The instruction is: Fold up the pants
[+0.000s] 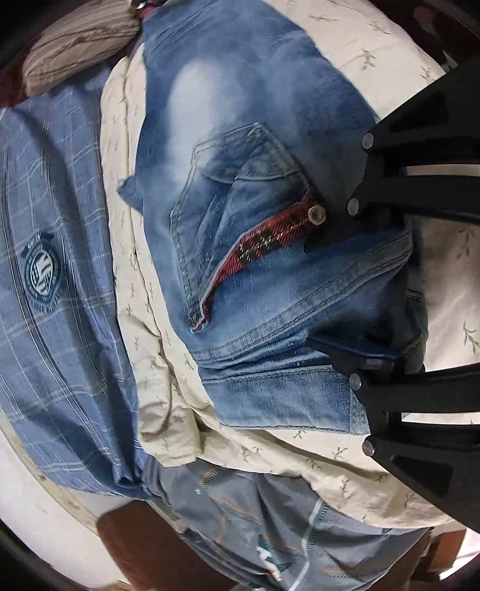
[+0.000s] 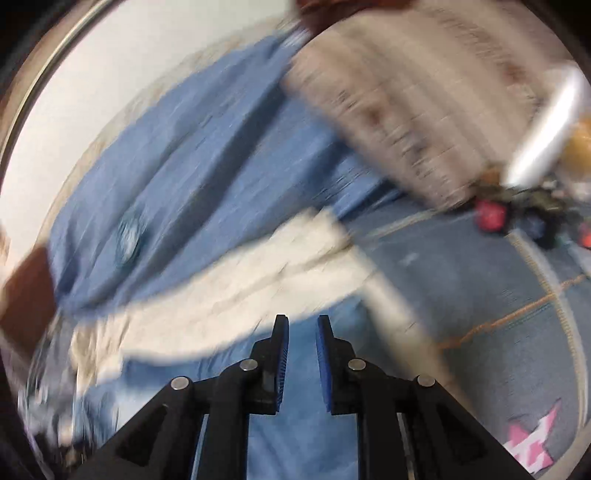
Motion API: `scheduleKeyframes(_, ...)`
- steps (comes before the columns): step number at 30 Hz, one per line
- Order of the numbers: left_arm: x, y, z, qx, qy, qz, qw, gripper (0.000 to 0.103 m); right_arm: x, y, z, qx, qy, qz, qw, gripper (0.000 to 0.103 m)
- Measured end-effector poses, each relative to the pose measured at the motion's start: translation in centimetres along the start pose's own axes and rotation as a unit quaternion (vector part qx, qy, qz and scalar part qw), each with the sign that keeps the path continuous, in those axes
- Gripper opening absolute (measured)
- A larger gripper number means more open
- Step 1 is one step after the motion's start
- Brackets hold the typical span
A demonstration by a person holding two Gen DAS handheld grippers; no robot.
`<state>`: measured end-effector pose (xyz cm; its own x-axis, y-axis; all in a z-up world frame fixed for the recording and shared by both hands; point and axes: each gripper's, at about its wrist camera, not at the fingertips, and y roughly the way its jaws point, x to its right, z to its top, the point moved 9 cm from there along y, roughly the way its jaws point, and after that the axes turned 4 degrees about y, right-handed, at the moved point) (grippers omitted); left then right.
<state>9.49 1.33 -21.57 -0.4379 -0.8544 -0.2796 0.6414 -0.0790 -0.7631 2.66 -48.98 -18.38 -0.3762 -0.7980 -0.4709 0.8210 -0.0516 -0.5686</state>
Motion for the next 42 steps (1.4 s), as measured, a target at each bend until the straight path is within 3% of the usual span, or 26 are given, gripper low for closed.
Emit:
scheduleKeyframes(3, -1.0, -1.2, 0.9, 0.016, -0.054, -0.041, 0.9975, 0.041, -1.5, 3.1, -3.2, -0.071, -0.046, -0.024, 0.996, 0.016)
scheduleKeyframes(4, -1.6, -1.9, 1.4, 0.031, -0.081, -0.058, 0.9945, 0.041, -1.6, 4.8, -4.8, -0.118, -0.067, -0.045, 0.990, 0.016)
scheduleKeyframes(6, -2.3, -2.8, 2.3, 0.058, -0.106, -0.055, 0.9911, 0.041, -1.3, 6.5, -6.7, -0.167, -0.091, -0.079, 0.979, 0.017)
scheduleKeyframes(8, -2.6, -3.6, 3.1, 0.087, -0.116, -0.044, 0.9885, 0.043, -2.6, 6.3, -6.2, -0.157, -0.131, -0.090, 0.975, 0.018)
scheduleKeyframes(10, -2.3, -3.6, 3.7, 0.095, -0.114, -0.041, 0.9881, 0.043, -5.3, 6.0, -5.6, -0.138, -0.144, -0.049, 0.979, 0.018)
scheduleKeyframes(15, 0.3, -0.5, 2.9, 0.023, -0.099, -0.069, 0.9925, 0.043, -14.9, 6.7, -5.9, -0.109, -0.195, 0.065, 0.973, 0.018)
scheduleKeyframes(18, 0.8, -0.6, 2.8, 0.027, -0.071, -0.049, 0.9959, 0.044, -19.7, 9.1, -7.4, -0.135, -0.217, 0.109, 0.961, 0.018)
scheduleKeyframes(24, 1.2, -0.6, 1.7, 0.021, -0.053, -0.070, 0.9959, 0.044, -27.1, 13.1, -11.8, -0.193, -0.254, 0.132, 0.939, 0.018)
scheduleKeyframes(28, 1.8, -0.6, 1.2, 0.019, -0.047, -0.089, 0.9948, 0.044, -29.1, 15.9, -13.6, -0.213, -0.257, 0.137, 0.933, 0.018)
scheduleKeyframes(30, 2.3, -0.7, 0.8, 0.018, -0.045, -0.098, 0.9940, 0.044, -29.3, 17.6, -14.4, -0.217, -0.267, 0.108, 0.933, 0.018)
scheduleKeyframes(34, 2.2, -0.8, 0.8, 0.025, -0.047, -0.099, 0.9937, 0.044, -30.0, 19.5, -14.4, -0.190, -0.269, 0.097, 0.939, 0.018)
scheduleKeyframes(38, 1.2, -1.6, 1.4, 0.035, -0.094, -0.123, 0.9874, 0.044, -29.1, 17.8, -12.7, -0.166, -0.237, 0.115, 0.950, 0.018)
scheduleKeyframes(42, 0.5, -3.7, 2.8, 0.085, -0.104, -0.104, 0.9856, 0.044, -26.7, 15.0, -11.1, -0.164, -0.212, 0.115, 0.957, 0.018)
